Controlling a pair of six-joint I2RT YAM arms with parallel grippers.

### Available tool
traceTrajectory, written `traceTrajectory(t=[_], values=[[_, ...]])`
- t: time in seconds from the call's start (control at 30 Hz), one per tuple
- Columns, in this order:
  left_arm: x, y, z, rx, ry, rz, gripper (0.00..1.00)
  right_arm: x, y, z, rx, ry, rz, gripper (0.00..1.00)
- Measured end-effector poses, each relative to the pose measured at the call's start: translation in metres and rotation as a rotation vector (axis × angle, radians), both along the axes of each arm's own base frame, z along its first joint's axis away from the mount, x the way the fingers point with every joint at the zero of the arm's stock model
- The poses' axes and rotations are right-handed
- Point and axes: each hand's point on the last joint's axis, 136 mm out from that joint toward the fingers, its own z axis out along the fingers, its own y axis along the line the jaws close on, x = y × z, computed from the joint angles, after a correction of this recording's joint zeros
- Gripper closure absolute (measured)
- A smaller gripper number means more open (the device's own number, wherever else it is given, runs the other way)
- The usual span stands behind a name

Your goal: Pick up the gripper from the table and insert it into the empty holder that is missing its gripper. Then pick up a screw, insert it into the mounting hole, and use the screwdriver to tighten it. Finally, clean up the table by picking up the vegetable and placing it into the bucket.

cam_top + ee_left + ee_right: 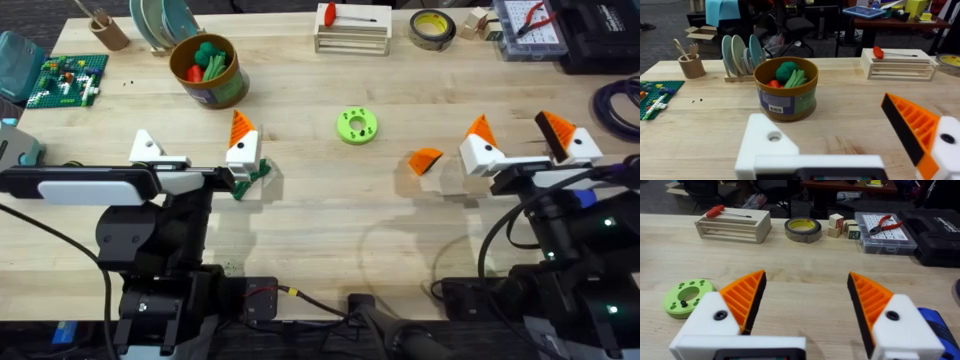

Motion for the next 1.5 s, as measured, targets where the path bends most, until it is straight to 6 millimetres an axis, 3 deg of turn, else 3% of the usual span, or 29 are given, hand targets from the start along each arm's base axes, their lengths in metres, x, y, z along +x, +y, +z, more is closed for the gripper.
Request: traceTrajectory(t=[0.77, 0.87, 1.17, 1.37, 1.5], values=[[-0.001, 0.001, 0.000, 0.004, 0.022, 0.003, 0.007, -0.003, -0.001, 0.000, 0.003, 0.031, -0.008, 0.010], [-0.007, 0.002, 0.011, 0.004, 0.042, 0.009, 0.007, -0.006, -0.002, 0.003, 0.003, 0.061, -0.009, 0.010], [-0.035, 0.006, 0.067, 0.025, 0.176, 0.031, 0.008, -0.013, -0.001, 0.049, 0.003, 0.143, -0.005, 0.010], [-0.047, -0.009, 0.091, 0.160, 0.312, -0.081, 0.007, -0.012, 0.005, 0.083, 0.009, 0.202, 0.027, 0.010], [-0.060, -0.020, 0.096, 0.257, 0.415, -0.179, 0.006, -0.010, 0.012, 0.103, 0.020, 0.213, 0.066, 0.010]])
